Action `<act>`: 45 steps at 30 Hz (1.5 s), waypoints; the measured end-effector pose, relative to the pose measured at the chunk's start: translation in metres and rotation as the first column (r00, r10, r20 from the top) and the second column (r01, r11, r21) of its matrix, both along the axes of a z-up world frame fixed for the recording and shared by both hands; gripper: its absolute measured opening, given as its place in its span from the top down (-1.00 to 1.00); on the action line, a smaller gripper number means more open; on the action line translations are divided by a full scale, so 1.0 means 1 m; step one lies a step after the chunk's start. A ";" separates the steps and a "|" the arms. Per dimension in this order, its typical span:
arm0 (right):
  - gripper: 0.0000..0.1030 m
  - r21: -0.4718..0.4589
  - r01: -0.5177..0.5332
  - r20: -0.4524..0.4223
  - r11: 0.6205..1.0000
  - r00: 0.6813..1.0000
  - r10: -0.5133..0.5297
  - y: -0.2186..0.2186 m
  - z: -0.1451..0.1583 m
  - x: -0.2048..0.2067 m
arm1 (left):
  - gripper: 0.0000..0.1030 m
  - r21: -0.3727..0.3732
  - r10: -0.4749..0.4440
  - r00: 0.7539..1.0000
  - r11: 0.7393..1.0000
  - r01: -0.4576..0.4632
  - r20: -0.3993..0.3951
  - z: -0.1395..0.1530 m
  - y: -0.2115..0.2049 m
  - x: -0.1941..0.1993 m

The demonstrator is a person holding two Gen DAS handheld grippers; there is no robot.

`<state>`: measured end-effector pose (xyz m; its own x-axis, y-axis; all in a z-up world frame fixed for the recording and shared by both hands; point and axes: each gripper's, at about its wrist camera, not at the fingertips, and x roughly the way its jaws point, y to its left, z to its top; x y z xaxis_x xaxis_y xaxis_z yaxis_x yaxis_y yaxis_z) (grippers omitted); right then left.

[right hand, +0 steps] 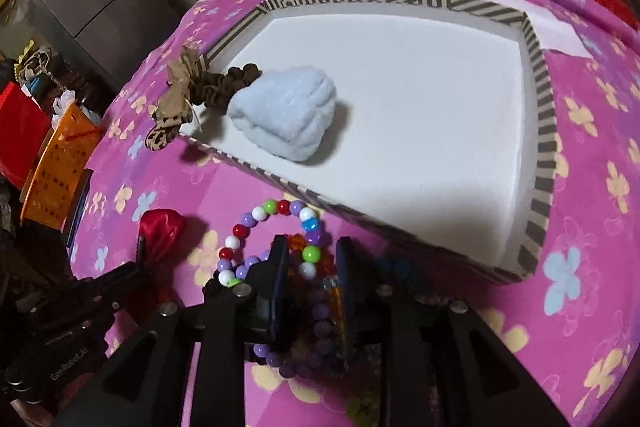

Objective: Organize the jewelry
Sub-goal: 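Grasp the red satin bow with left tool while right tool grasps multicolor bead bracelet, then lower the red bow and bead bracelet into the tray and open both tools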

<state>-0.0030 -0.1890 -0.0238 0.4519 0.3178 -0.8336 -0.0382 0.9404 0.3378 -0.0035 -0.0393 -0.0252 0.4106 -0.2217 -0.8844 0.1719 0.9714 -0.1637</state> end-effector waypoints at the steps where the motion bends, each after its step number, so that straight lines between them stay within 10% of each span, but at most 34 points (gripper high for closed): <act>1: 0.58 -0.002 -0.020 0.001 1.000 1.000 0.020 0.003 0.001 0.000 | 0.26 -0.001 0.001 1.000 1.000 -0.001 -0.003 0.000 0.000 0.000; 25: 0.79 -0.038 -0.071 0.227 0.997 0.971 0.077 0.000 0.111 -0.022 | 0.26 0.020 -0.011 0.996 1.000 0.009 0.088 0.040 -0.004 0.002; 45: 0.78 -0.043 -0.025 0.207 0.999 0.978 0.033 -0.024 0.107 0.014 | 0.26 0.048 -0.049 0.989 0.998 0.042 0.142 0.071 -0.028 0.069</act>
<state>0.0108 -0.2125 0.0827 0.6073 0.3021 -0.7348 -0.1311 0.9503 0.2823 0.0651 -0.0668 0.0460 0.5244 -0.2045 -0.8266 0.2346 0.9679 -0.0906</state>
